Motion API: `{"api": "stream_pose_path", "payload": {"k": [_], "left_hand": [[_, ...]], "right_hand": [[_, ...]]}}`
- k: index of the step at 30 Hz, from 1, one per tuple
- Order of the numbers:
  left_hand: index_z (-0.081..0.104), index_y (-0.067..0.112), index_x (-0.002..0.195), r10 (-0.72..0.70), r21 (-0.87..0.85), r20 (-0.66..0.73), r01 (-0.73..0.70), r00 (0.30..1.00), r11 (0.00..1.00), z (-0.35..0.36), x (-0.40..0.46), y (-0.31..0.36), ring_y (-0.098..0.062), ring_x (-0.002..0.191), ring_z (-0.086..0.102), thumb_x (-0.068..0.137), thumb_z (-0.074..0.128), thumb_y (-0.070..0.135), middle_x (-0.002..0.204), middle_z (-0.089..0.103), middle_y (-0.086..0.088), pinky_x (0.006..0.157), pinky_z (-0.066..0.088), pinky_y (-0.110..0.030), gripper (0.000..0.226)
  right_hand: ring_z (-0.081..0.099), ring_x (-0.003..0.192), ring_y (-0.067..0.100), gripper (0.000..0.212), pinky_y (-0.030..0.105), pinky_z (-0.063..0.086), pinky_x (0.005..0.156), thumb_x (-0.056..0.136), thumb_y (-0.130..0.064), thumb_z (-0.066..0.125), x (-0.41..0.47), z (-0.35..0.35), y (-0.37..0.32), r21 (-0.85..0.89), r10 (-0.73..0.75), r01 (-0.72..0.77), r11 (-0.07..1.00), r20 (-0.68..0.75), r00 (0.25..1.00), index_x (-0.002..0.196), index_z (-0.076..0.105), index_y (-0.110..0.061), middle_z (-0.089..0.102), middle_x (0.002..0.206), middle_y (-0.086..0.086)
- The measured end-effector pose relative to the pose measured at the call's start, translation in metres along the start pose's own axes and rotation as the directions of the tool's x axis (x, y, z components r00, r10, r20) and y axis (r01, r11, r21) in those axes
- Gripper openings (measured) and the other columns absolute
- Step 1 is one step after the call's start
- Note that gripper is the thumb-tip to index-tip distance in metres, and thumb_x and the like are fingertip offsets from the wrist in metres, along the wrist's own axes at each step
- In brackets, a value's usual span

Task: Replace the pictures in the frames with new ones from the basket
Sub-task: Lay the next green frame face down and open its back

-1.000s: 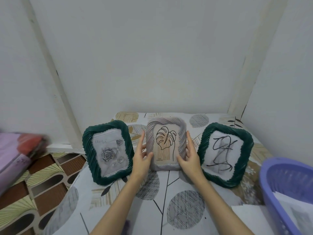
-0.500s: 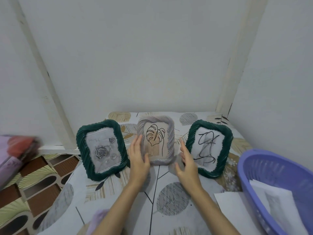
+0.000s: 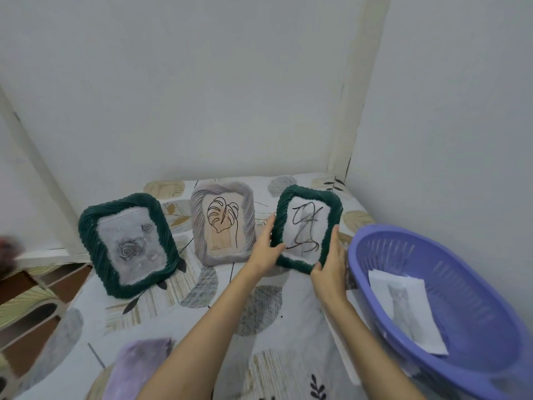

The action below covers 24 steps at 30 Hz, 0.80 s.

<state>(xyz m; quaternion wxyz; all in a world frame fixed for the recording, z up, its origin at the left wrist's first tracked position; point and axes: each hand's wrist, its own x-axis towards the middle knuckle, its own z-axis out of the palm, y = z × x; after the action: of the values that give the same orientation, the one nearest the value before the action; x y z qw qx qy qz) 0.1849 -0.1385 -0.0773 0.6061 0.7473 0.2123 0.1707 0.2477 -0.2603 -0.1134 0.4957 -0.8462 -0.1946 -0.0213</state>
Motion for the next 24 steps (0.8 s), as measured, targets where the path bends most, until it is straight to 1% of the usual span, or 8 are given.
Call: {"api": "stream_pose_path", "payload": {"k": [3,6,10,14,16,18,21,24], "left_hand": [[0.020,0.020,0.145,-0.015,-0.024,-0.021,0.014,1.000,1.000,-0.005,-0.012,0.004,-0.025,0.132,0.037,0.087,0.049,-0.010,0.146,0.034,-0.012,0.104,0.035,-0.029,0.072],[0.031,0.015,0.142,0.019,-0.010,-0.101,-0.020,0.995,1.000,-0.017,-0.032,0.004,-0.021,0.116,0.049,0.086,0.053,-0.007,0.130,0.048,-0.010,0.101,0.042,-0.029,0.064],[0.044,0.012,0.135,0.040,-0.072,-0.198,-0.055,0.979,0.996,-0.035,-0.069,0.005,-0.023,0.103,0.058,0.082,0.062,0.001,0.111,0.058,-0.007,0.090,0.053,-0.034,0.057],[0.055,0.016,0.119,0.023,-0.219,-0.231,-0.075,0.973,0.973,-0.048,-0.112,0.005,-0.018,0.101,0.062,0.081,0.065,0.004,0.119,0.062,-0.008,0.085,0.055,-0.027,0.042],[0.058,0.023,0.110,0.003,-0.307,-0.252,-0.083,0.968,0.948,-0.052,-0.130,0.005,-0.021,0.110,0.059,0.081,0.065,0.003,0.120,0.061,-0.004,0.093,0.052,-0.037,0.036],[0.058,0.024,0.107,0.005,-0.353,-0.277,-0.107,0.961,0.929,-0.056,-0.151,0.011,-0.021,0.107,0.061,0.081,0.063,0.001,0.117,0.062,-0.001,0.086,0.055,-0.034,0.035],[0.056,0.020,0.113,0.091,-0.254,-0.313,-0.176,0.945,0.951,-0.058,-0.176,0.016,-0.015,0.101,0.063,0.082,0.062,0.001,0.115,0.062,-0.002,0.077,0.057,-0.022,0.037],[0.057,0.019,0.113,0.216,-0.085,-0.334,-0.258,0.918,0.962,-0.048,-0.198,0.020,-0.006,0.095,0.064,0.083,0.060,-0.001,0.111,0.064,-0.002,0.080,0.055,-0.022,0.036]], "right_hand": [[0.024,0.137,0.028,0.093,0.045,0.032,0.107,0.078,0.008,0.050,-0.001,-0.008,-0.001,0.010,-0.001,0.002,1.000,-0.017,1.000,0.145,0.004,-0.037,0.023,0.151,0.007],[0.017,0.142,0.022,0.095,0.051,0.024,0.113,0.076,0.014,0.049,-0.011,-0.010,-0.001,0.164,0.016,-0.018,0.986,0.018,1.000,0.143,0.012,-0.043,0.016,0.155,0.000],[0.036,0.135,0.020,0.104,0.048,0.044,0.102,0.075,0.019,0.049,-0.036,-0.019,-0.006,0.356,-0.034,-0.023,0.934,0.153,0.988,0.127,0.019,-0.065,0.033,0.148,-0.002],[0.059,0.098,0.016,0.088,0.021,0.056,0.068,0.078,0.015,0.058,-0.068,-0.036,-0.019,0.413,-0.068,-0.080,0.907,0.332,0.941,0.141,0.024,-0.038,0.055,0.114,-0.001],[0.061,0.094,0.015,0.085,0.021,0.056,0.066,0.078,0.012,0.059,-0.080,-0.042,-0.024,0.419,-0.084,-0.100,0.902,0.400,0.913,0.142,0.026,-0.034,0.057,0.110,0.002],[0.060,0.090,0.015,0.073,0.020,0.054,0.065,0.082,0.008,0.057,-0.091,-0.048,-0.035,0.392,-0.086,-0.114,0.913,0.458,0.885,0.141,0.031,-0.027,0.056,0.113,0.006],[0.053,0.081,0.012,0.052,0.016,0.046,0.063,0.090,-0.001,0.048,-0.104,-0.058,-0.052,0.355,-0.089,-0.063,0.933,0.397,0.913,0.138,0.038,-0.019,0.053,0.110,0.005],[0.060,0.079,0.019,0.041,0.029,0.051,0.066,0.093,-0.017,0.051,-0.114,-0.067,-0.076,0.419,-0.146,-0.001,0.908,0.317,0.937,0.132,0.044,-0.022,0.056,0.095,-0.005]]}}
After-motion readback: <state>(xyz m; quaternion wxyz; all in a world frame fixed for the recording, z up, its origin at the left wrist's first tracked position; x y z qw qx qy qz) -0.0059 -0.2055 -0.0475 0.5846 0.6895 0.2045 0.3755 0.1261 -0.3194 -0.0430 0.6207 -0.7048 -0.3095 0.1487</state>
